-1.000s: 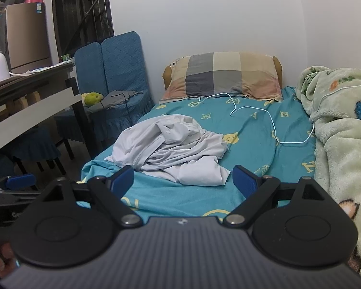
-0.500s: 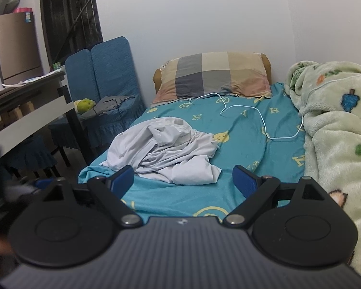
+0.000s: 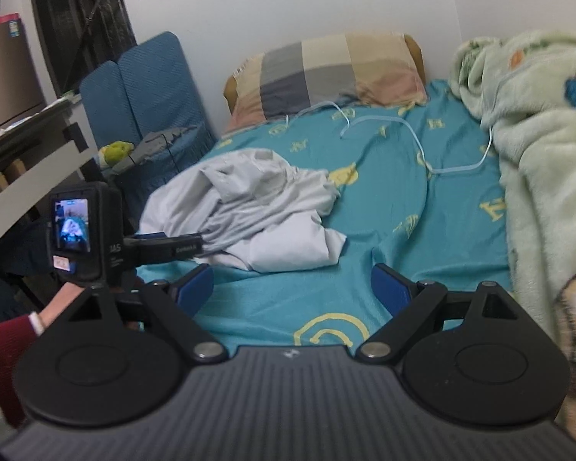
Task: Fold clothes
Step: 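Grasp the white T-shirt with the left gripper and lift it up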
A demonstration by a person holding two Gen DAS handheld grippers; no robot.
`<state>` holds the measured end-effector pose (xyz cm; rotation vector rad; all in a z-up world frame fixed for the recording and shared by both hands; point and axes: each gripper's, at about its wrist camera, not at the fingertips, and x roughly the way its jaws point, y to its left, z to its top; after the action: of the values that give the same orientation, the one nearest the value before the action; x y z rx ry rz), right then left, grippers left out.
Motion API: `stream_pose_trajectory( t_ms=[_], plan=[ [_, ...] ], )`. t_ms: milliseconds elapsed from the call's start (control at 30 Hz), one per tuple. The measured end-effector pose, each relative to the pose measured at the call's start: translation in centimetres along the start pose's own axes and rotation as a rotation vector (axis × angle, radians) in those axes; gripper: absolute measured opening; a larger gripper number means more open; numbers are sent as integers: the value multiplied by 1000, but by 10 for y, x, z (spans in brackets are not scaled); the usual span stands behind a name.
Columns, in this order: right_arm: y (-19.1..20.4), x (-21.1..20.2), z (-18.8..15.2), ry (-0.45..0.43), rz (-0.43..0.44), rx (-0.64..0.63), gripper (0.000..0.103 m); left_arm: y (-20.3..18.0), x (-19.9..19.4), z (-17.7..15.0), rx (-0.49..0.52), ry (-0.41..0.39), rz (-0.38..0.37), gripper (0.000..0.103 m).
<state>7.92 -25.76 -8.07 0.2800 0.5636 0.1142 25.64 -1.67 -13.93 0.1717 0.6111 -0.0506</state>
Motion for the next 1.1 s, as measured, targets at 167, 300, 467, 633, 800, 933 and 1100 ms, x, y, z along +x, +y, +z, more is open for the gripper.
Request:
stream_pose_trajectory(
  t_ms=[167, 300, 467, 633, 800, 933, 1100],
  plan=[
    [-6, 21, -3, 26, -6, 13, 90, 20, -13, 9, -71, -84, -28, 1],
    [-3, 23, -3, 11, 9, 5, 90, 22, -71, 22, -56, -180, -104, 0],
    [4, 8, -3, -35, 20, -35, 90, 26, -164, 31, -100, -283, -209, 0],
    [13, -15, -7, -46, 84, -41, 90, 32, -258, 25, -169, -352, -315, 0],
    [25, -30, -16, 5, 223, -18, 90, 62, -316, -16, -292, -384, -380, 0],
    [44, -24, -20, 67, 292, -4, 90, 108, -306, -33, -491, -369, -430, 0],
    [78, 5, -27, 131, 299, -30, 90, 155, -282, -39, -587, -355, -425, 0]
  ],
)
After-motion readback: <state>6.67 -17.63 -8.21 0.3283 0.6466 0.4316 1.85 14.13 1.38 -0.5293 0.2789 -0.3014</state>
